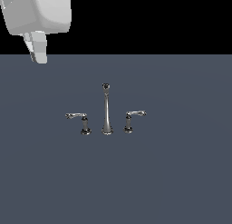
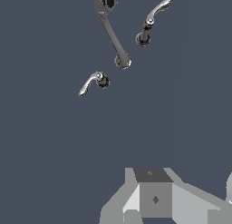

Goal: Turn on the faucet by rotating a designated handle.

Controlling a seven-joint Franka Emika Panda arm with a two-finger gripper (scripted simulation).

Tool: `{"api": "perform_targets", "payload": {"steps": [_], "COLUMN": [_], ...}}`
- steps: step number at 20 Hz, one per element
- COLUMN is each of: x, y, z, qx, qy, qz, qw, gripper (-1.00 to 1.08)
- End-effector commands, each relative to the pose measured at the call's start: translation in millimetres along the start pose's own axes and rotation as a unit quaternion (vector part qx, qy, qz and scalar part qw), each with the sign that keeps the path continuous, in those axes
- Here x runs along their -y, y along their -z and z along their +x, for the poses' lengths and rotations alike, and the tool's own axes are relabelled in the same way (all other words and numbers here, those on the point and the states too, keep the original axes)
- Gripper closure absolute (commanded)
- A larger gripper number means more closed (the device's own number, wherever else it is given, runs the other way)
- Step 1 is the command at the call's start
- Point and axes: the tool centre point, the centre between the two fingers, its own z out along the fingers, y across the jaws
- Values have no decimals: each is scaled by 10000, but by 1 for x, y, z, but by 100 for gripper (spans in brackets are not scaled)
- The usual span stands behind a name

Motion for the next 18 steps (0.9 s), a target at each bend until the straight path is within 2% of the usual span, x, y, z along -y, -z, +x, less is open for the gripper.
{"api": "perform_targets", "payload": {"steps": [1,9,18], "x": [11,39,65], "y": [-13,-50,-86], "z": [3,17,35], "qx": [-6,-27,-57], "qy": [-245,-935,-1610], "qz": [6,6,-3], "qw": [9997,9956,9869], "gripper": [108,108,108]}}
